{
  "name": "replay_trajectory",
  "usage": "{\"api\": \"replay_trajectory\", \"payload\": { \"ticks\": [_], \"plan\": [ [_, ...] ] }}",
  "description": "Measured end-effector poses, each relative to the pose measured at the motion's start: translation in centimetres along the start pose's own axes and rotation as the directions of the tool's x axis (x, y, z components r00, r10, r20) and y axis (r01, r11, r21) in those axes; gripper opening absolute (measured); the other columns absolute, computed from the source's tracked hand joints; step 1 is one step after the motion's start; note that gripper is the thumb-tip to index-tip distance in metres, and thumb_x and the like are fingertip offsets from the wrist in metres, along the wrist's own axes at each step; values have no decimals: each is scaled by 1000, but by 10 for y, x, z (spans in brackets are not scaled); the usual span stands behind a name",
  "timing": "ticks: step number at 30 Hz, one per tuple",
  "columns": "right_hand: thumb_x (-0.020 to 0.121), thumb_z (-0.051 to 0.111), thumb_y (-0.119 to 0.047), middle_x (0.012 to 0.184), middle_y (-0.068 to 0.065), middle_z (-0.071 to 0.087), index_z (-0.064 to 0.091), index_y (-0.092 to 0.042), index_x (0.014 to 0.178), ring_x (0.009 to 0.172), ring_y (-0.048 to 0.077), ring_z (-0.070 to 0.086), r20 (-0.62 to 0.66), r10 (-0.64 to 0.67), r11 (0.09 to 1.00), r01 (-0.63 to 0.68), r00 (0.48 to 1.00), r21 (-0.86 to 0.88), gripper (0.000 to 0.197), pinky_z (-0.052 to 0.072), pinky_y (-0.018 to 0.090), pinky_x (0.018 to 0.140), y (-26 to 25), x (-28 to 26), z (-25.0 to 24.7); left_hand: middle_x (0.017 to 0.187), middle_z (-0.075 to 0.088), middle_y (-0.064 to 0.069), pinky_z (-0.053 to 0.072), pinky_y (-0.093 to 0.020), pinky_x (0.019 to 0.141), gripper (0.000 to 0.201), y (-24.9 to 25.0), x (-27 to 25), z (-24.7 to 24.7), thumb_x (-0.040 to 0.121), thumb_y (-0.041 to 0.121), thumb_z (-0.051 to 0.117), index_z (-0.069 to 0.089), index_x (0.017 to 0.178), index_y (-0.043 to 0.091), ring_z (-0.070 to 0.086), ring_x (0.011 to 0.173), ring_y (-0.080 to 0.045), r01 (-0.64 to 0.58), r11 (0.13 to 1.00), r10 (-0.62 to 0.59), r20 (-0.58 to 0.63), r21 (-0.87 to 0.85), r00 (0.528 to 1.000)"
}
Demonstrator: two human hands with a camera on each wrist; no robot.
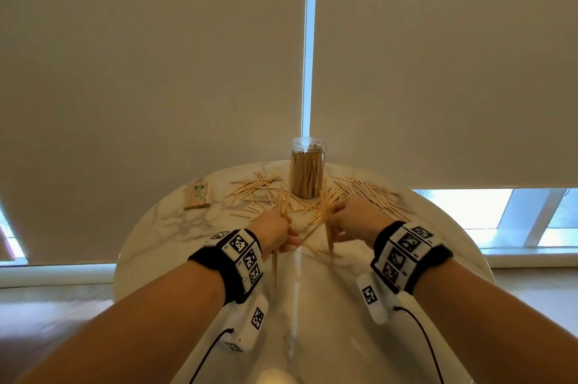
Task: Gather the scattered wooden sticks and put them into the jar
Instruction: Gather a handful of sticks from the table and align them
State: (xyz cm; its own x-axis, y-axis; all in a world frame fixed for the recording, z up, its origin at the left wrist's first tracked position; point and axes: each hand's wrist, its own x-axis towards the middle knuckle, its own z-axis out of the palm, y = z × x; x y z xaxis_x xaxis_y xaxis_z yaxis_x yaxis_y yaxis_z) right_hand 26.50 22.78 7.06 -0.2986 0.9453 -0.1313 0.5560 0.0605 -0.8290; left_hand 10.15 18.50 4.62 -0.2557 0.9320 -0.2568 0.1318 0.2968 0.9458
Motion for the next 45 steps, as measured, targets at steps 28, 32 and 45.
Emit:
{"api": "replay_trajectory", "payload": {
  "ticks": [28,32,45],
  "plan": [
    [99,59,-21,94,-14,67,69,-24,116,84,2,62,118,-399,841,414,909,-348,20,49,16,72,-22,2,12,63,46,1,41,-28,55,22,13,-6,-5,109,21,35,51,104,8,46,57,-13,-186,832,288,122,-522,950],
    [98,62,-27,89,-14,55,76,-26,107,90,12,57,55,-481,585,367,875,-723,17,39,21,73,-17,9,2,71,51,-3,51,-29,57,22,10,-8,-8,109,19,36,53,99,9,61,75,-24,-203,846,283,91,-493,955],
    [86,78,-23,78,5,76,73,-11,86,72,19,75,-151,-339,939,344,929,8,13,63,39,75,-28,6,18,98,70,-15,60,-43,73,31,2,-5,10,110,25,30,55,121,12,65,69,-21,-229,930,251,43,-287,967]
  ]
}}
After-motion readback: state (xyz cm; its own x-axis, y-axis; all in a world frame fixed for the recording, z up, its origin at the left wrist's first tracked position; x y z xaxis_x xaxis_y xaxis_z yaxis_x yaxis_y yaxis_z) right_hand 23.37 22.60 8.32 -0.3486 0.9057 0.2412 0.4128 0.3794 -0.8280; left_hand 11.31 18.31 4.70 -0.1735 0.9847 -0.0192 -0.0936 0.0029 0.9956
